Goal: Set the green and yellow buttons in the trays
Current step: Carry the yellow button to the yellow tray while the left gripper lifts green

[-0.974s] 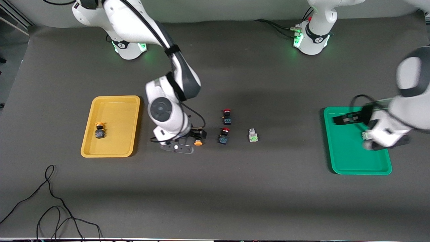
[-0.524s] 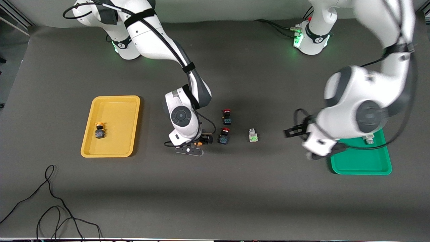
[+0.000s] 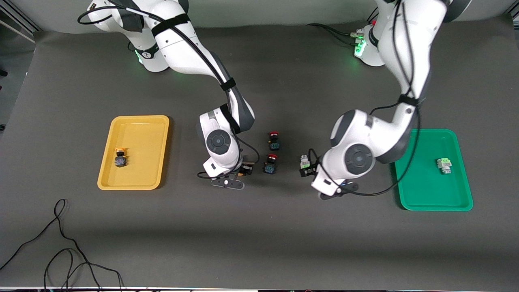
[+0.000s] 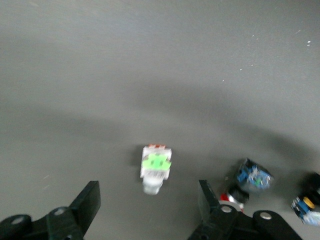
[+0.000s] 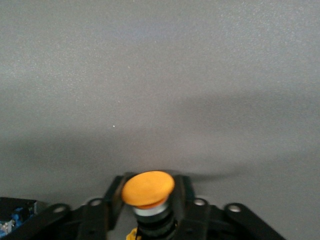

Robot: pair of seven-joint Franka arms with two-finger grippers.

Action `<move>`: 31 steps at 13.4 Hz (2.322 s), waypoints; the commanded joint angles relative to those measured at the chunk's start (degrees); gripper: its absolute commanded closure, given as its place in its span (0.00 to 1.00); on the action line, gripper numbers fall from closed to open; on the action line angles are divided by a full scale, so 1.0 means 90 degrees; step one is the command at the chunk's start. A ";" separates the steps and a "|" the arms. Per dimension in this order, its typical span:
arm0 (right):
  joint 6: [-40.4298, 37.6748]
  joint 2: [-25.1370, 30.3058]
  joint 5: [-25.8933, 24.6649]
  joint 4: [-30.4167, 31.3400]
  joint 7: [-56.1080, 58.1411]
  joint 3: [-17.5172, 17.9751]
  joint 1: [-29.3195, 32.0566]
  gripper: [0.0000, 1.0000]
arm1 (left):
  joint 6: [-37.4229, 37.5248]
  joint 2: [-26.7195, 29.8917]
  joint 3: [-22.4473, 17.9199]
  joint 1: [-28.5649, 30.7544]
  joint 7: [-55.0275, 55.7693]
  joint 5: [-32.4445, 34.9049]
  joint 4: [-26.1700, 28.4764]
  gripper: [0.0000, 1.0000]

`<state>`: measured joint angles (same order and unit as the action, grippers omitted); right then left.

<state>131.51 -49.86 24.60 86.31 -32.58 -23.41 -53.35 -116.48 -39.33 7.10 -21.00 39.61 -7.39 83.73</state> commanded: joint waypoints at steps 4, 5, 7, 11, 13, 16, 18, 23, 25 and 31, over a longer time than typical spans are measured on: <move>-0.0655 0.0529 0.0119 -0.0078 0.0036 -0.0085 0.0049 0.63 | -0.1236 -0.0219 -0.0134 -0.0333 0.0130 0.0099 0.0745 0.08; -0.0957 0.0743 0.0099 -0.0088 0.0036 -0.0114 0.0049 0.63 | -0.1247 -0.0259 -0.0124 -0.0352 0.0130 0.0186 0.0745 0.08; -0.1553 0.1260 0.0051 -0.0089 0.0036 -0.0143 0.0069 0.63 | -0.1237 -0.0288 -0.0124 -0.0450 0.0130 0.0692 0.0832 0.08; -0.2774 0.2004 -0.0359 0.0086 0.1232 -0.0863 0.0098 0.63 | -0.1247 -0.0288 -0.0124 -0.0606 0.0130 0.0773 0.0979 0.09; -0.2933 0.2451 -0.0525 0.0708 0.2490 -0.1536 0.0020 0.63 | -0.1257 -0.0288 -0.0124 -0.0606 0.0140 0.0773 0.0979 0.09; -0.2884 0.3048 -0.0663 0.1744 0.4386 -0.2561 0.0000 0.63 | -0.1247 -0.0288 -0.0124 -0.0597 0.0120 0.0773 0.0979 1.00; -0.2574 0.3108 -0.0672 0.2272 0.5392 -0.3139 0.0000 0.63 | -0.1247 -0.0288 -0.0124 -0.0606 0.0169 0.0773 0.0979 1.00; 0.0051 0.2710 -0.0177 0.4020 0.6441 -0.3239 0.0196 0.63 | -0.1130 -0.0211 -0.0124 -0.0577 0.0295 0.0753 0.0931 1.00; 0.0290 0.2222 0.0875 0.4111 0.7131 -0.3083 0.0205 0.63 | -0.0887 0.0130 -0.0124 -0.0548 0.0705 0.0763 0.0902 1.00; 0.0241 0.1643 0.1974 0.3994 0.7849 -0.3073 0.0196 0.08 | 0.1589 0.1322 -0.0222 -0.0286 0.0648 0.0714 0.0065 1.00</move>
<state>133.94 -35.11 40.57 123.41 36.93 -50.42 -51.16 -110.18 -31.19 5.80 -25.13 44.84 -1.19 87.21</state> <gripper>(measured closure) 0.559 0.595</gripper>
